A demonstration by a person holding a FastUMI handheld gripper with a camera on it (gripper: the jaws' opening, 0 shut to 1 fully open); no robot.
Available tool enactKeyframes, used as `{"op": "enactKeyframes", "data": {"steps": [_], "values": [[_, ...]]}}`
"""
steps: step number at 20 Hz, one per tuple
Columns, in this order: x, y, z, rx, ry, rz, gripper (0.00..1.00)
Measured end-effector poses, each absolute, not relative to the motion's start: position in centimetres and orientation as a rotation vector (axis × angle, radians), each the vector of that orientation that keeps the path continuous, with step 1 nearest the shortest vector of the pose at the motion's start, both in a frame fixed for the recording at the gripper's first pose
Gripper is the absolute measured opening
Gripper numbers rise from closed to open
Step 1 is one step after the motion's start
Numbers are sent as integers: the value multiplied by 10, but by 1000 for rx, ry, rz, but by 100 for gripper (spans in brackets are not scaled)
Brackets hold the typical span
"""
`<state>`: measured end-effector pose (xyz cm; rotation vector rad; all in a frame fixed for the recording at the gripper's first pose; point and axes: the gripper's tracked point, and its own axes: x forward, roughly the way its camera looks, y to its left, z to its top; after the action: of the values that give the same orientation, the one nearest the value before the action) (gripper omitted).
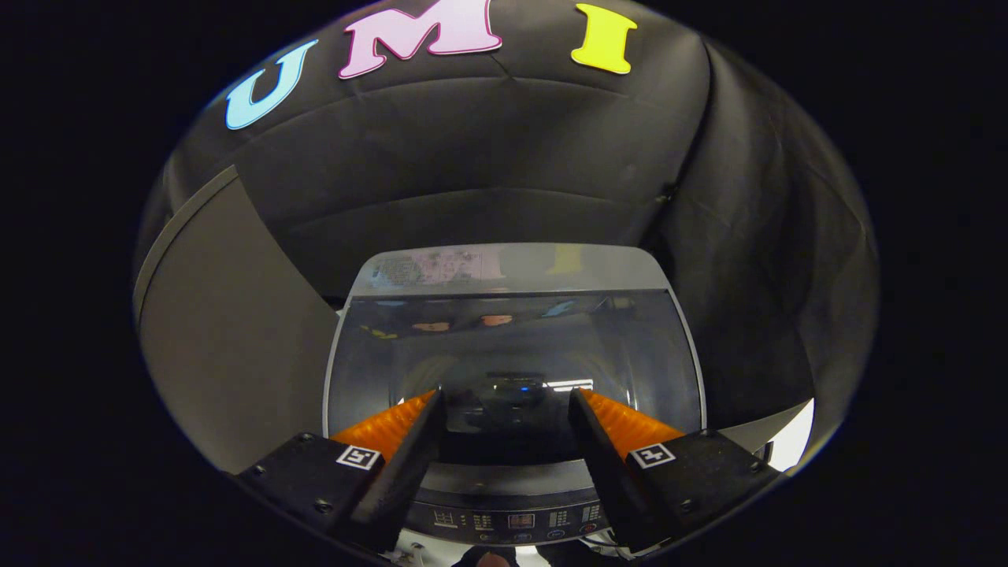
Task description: Put the clothes into the washing machine and then close the washing machine lid.
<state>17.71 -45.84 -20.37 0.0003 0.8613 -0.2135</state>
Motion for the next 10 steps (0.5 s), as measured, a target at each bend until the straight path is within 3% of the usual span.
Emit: {"op": "enactKeyframes", "data": {"steps": [10], "values": [[149,-467,-232,20,936,-237,99]]}}
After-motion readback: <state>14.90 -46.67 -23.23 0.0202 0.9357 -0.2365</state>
